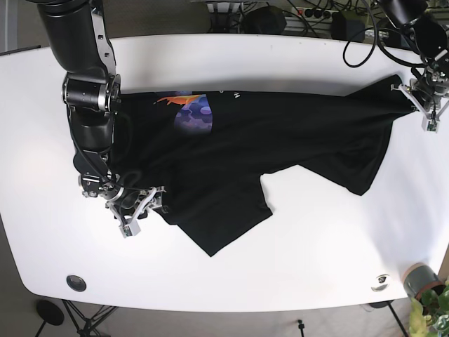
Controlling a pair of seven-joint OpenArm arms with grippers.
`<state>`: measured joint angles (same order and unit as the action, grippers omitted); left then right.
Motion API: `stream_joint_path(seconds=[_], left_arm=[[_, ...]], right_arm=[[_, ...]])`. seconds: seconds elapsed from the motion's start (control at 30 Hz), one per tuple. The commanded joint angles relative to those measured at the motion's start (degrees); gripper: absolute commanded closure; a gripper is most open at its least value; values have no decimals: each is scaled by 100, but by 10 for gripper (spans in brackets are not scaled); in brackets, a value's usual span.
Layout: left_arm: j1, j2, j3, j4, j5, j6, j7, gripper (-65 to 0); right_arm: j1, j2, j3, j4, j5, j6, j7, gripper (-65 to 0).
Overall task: Fold the T-shirt properly
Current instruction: 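Grasp the shirt's hem edge with the right gripper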
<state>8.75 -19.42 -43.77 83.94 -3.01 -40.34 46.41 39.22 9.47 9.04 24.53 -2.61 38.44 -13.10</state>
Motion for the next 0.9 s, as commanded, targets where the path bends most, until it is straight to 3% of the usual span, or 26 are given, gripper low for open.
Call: stream_joint_path(seconds=[0.0,0.87], left_arm=[[-36,-137,-32,103,-29,34,-101,0],[-45,-137,-32,94,-29,34,-101,0]], right_arm=[[170,-126,-3,48,37,38,-13,-482],[-67,-433,-11,259,46,64,-215,-480]])
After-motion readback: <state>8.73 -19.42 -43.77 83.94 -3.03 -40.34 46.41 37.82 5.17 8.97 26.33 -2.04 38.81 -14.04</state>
